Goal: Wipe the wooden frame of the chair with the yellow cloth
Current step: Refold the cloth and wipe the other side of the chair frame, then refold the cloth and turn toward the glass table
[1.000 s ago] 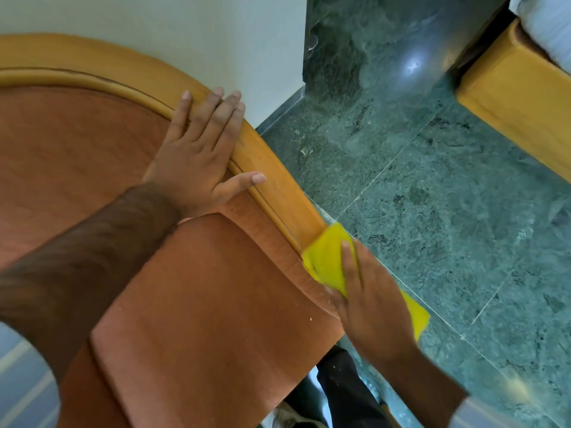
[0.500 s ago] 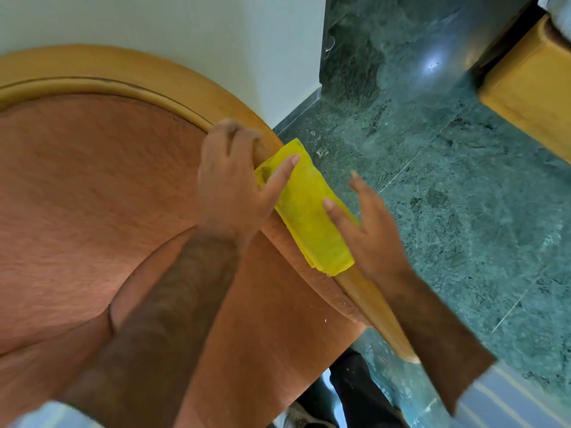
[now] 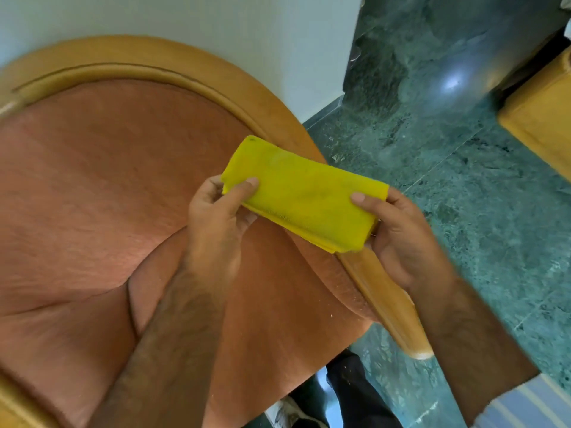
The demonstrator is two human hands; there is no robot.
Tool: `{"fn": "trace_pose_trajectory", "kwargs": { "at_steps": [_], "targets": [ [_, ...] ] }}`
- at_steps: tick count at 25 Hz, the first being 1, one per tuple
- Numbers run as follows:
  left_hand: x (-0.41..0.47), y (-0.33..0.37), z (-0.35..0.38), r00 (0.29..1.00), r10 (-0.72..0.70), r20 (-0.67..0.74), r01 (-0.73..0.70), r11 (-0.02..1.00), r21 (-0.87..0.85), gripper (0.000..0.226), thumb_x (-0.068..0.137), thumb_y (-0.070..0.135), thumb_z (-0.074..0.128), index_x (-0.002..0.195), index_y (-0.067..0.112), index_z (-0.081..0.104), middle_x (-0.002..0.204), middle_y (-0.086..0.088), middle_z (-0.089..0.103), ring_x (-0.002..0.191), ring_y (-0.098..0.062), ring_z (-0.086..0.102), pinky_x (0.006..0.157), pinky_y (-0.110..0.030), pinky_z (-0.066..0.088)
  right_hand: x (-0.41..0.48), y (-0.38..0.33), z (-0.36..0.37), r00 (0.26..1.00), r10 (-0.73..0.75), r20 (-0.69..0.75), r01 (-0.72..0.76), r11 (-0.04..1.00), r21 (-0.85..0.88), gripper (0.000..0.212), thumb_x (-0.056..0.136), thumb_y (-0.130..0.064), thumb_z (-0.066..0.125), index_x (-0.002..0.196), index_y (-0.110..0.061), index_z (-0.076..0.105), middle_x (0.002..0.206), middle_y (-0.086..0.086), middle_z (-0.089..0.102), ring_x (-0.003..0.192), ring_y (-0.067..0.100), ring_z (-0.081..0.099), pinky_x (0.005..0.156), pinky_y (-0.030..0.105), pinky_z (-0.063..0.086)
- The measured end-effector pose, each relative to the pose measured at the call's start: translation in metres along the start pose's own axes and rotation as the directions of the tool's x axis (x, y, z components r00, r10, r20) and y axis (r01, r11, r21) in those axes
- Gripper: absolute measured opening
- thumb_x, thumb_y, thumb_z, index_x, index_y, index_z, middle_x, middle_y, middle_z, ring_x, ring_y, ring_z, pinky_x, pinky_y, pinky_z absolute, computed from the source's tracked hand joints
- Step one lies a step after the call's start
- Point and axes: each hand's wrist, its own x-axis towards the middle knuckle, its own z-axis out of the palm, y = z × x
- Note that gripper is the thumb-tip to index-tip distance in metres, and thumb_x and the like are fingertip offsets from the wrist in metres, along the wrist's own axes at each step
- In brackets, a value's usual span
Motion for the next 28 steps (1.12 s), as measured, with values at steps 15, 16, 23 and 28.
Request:
{"fn": "trace_pose_trajectory", "kwargs": {
  "at_steps": [15, 16, 23, 28],
  "targets": [
    [-0.199, -0.009, -0.27, 0.685, -0.055, -0.727, -0.314, 0.877, -0.363, 0.025, 0.093, -0.009, 0.066, 0.1, 0.013, 0.073, 0.101, -0.003, 0.082, 0.091, -0.015, 0.08, 0.077, -0.028, 0.068, -0.081, 0.096, 0.294, 0.849, 0.137, 0.51, 0.153, 0.86, -0.487, 0.022, 0.081, -0.009, 0.084, 0.099, -0.011, 0.071, 0.083, 0.008, 0.076, 0.07, 0.016, 0.072, 0.055, 0.023, 0.056],
    [-0.218, -0.02, -0.284, 0.629, -0.074, -0.774, -0.347, 0.864, -0.364, 0.024, 0.093, -0.008, 0.066, 0.101, 0.013, 0.075, 0.101, -0.004, 0.083, 0.092, -0.016, 0.081, 0.075, -0.028, 0.067, -0.094, 0.111, 0.31, 0.811, 0.189, 0.554, 0.158, 0.841, -0.517, 0.018, 0.081, -0.009, 0.083, 0.094, -0.016, 0.071, 0.082, 0.006, 0.077, 0.071, 0.017, 0.072, 0.055, 0.024, 0.057],
    [-0.353, -0.118, -0.35, 0.248, -0.219, -0.944, -0.541, 0.776, -0.322, 0.024, 0.097, -0.006, 0.063, 0.113, 0.01, 0.072, 0.099, 0.0, 0.084, 0.096, -0.015, 0.08, 0.084, -0.029, 0.067, -0.208, 0.255, 0.358, 0.471, 0.548, 0.691, 0.214, 0.689, -0.692, 0.012, 0.087, -0.011, 0.077, 0.087, -0.021, 0.072, 0.077, -0.007, 0.08, 0.077, 0.012, 0.074, 0.068, 0.032, 0.058],
    [-0.456, -0.202, -0.349, 0.018, -0.359, -0.933, -0.652, 0.703, -0.283, 0.025, 0.097, -0.003, 0.065, 0.114, 0.014, 0.073, 0.099, 0.004, 0.085, 0.099, -0.012, 0.079, 0.085, -0.025, 0.064, -0.299, 0.344, 0.338, 0.254, 0.734, 0.63, 0.309, 0.556, -0.772, 0.027, 0.089, -0.013, 0.077, 0.113, -0.018, 0.067, 0.091, -0.004, 0.079, 0.082, 0.01, 0.076, 0.058, 0.035, 0.061]
  ]
}}
